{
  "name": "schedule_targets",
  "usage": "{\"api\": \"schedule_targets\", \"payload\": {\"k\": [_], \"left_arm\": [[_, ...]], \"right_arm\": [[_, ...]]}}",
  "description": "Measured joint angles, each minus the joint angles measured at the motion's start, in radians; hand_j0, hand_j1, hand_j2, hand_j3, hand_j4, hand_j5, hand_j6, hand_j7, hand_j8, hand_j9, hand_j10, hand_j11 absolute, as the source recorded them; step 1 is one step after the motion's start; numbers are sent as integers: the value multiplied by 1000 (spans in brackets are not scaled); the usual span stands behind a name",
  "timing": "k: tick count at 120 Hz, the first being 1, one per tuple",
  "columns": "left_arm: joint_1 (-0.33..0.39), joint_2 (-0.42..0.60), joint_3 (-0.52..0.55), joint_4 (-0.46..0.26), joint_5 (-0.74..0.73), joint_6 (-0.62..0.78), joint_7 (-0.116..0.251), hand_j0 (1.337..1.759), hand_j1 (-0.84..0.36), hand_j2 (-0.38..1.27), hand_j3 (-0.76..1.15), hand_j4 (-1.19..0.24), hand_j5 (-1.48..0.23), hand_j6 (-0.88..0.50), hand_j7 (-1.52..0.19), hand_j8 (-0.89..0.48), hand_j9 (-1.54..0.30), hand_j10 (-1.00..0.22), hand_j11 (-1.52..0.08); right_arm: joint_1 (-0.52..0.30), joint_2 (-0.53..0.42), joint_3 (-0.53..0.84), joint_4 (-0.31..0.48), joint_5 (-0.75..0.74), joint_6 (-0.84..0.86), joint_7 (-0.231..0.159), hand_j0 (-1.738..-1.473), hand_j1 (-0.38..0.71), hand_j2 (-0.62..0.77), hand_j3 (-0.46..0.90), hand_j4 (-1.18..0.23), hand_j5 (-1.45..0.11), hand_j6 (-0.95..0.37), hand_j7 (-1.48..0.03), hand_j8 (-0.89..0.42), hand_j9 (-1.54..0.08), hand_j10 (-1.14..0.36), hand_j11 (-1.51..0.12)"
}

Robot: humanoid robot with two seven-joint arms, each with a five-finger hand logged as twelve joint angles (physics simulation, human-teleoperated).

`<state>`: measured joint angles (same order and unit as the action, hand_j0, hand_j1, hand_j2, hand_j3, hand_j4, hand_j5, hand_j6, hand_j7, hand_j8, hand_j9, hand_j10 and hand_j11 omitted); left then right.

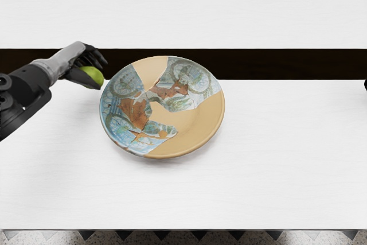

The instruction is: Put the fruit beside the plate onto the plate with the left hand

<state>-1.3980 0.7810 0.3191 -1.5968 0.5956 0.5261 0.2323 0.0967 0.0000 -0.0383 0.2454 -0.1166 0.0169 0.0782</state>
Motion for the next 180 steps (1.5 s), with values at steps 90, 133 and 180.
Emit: {"api": "schedule_targets", "payload": {"k": [90, 133, 180], "left_arm": [[-23, -162, 1, -8, -15, 1, 4, 1657, -290, 283, 0, -597, -791, -598, -790, -480, -782, -539, -785], [-4, -219, 17, -1, -19, 1, 9, 1658, -296, 355, 0, -598, -789, -598, -789, -490, -786, -569, -785], [-22, -221, 31, 4, -13, 6, 2, 1658, 2, 127, 0, -305, -401, -305, -401, -277, -400, -295, -399]], "right_arm": [[0, 0, 0, 0, 0, 0, 0, -1658, -331, -3, 0, -15, -19, -15, -19, -15, -19, -15, -19], [0, 0, 0, 0, 0, 0, 0, -1658, -331, -3, 0, -15, -20, -15, -20, -15, -20, -15, -20], [0, 0, 0, 0, 0, 0, 0, -1658, -331, -3, 0, -15, -19, -15, -19, -15, -19, -15, -19]]}}
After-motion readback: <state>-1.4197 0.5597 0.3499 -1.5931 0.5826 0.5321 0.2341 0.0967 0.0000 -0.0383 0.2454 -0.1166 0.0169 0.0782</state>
